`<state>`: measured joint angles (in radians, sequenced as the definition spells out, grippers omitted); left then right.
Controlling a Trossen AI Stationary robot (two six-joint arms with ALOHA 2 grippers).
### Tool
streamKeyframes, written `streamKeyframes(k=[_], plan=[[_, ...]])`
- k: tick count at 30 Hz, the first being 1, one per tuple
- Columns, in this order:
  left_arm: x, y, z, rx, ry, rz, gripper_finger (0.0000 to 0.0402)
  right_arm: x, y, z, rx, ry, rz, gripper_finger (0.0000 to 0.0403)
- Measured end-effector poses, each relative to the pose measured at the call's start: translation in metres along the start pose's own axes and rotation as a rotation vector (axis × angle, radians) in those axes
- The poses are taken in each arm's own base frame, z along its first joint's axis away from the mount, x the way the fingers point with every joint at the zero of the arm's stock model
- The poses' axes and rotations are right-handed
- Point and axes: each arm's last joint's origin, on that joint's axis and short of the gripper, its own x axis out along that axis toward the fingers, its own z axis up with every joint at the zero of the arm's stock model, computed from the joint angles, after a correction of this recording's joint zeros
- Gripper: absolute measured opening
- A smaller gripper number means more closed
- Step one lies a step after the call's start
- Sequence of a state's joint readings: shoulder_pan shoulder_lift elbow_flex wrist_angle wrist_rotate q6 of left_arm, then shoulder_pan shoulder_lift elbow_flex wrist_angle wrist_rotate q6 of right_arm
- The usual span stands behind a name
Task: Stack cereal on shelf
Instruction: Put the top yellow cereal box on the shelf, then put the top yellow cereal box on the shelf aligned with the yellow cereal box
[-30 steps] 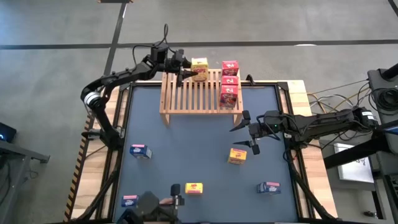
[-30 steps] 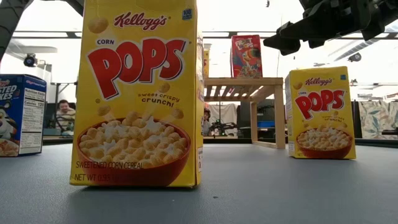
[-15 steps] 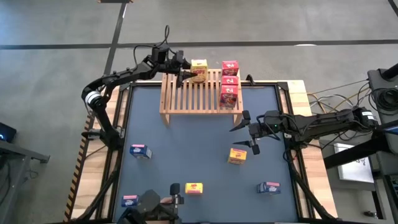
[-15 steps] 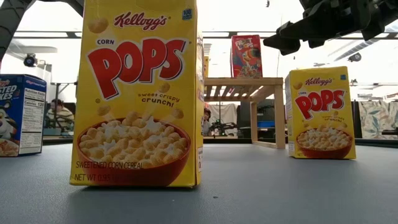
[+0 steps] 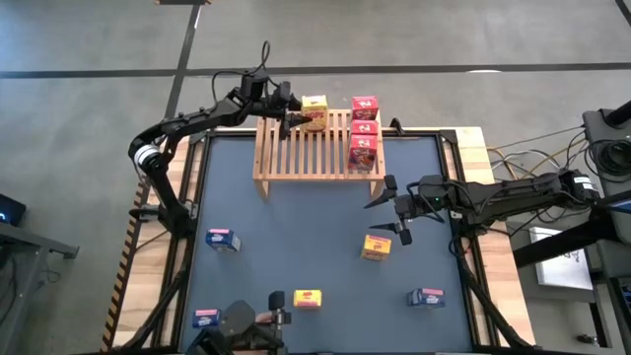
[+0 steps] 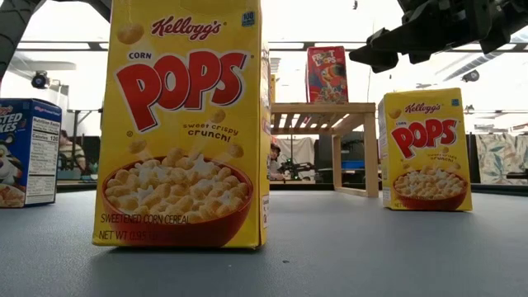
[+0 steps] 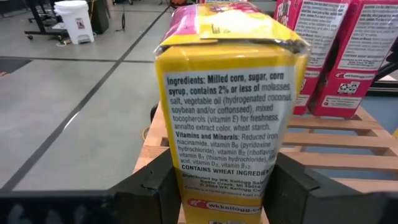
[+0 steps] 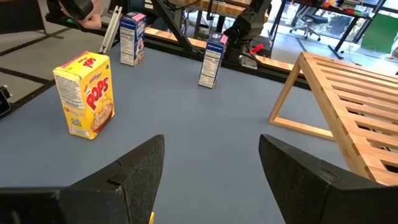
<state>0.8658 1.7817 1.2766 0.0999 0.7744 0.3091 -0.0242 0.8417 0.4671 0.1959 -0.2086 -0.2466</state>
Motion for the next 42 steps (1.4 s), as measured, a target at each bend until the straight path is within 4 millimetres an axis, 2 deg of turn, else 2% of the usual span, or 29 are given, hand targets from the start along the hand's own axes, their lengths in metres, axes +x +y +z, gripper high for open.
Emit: streamKeyframes(k=[9,15,20,25,30,33,37,42], plan=[[0.0,0.0,-0.003,-0.044,0.023,0.009,0.0216,0.0,0.0,0.0,0.0,0.0,0.0,0.0251],[-0.003,-0.003,-0.002,-0.071,0.044,-0.002,0.0236,0.0,0.0,0.0,-0.001,-0.001,0.0,0.0251],[-0.023,-0.01,0.007,-0.092,0.088,-0.001,0.0237,0.0,0.0,0.0,-0.001,-0.003,-0.001,0.0251],[-0.058,-0.024,0.021,-0.156,0.16,0.02,0.0237,0.0,0.0,0.0,-0.001,-0.003,-0.001,0.0251],[-0.089,-0.055,0.033,-0.209,0.279,0.023,0.0237,0.0,0.0,0.002,-0.004,-0.016,-0.004,0.0251],[-0.1,-0.083,0.039,-0.254,0.32,-0.017,0.0234,0.0,-0.001,0.003,-0.006,-0.027,-0.007,0.0251],[-0.101,-0.14,0.039,-0.279,0.343,-0.11,0.0231,0.0,-0.001,0.002,-0.006,-0.025,-0.006,0.0251],[-0.107,-0.219,0.036,-0.24,0.364,-0.1,0.023,0.0,-0.001,0.003,-0.005,-0.026,-0.007,0.0251]])
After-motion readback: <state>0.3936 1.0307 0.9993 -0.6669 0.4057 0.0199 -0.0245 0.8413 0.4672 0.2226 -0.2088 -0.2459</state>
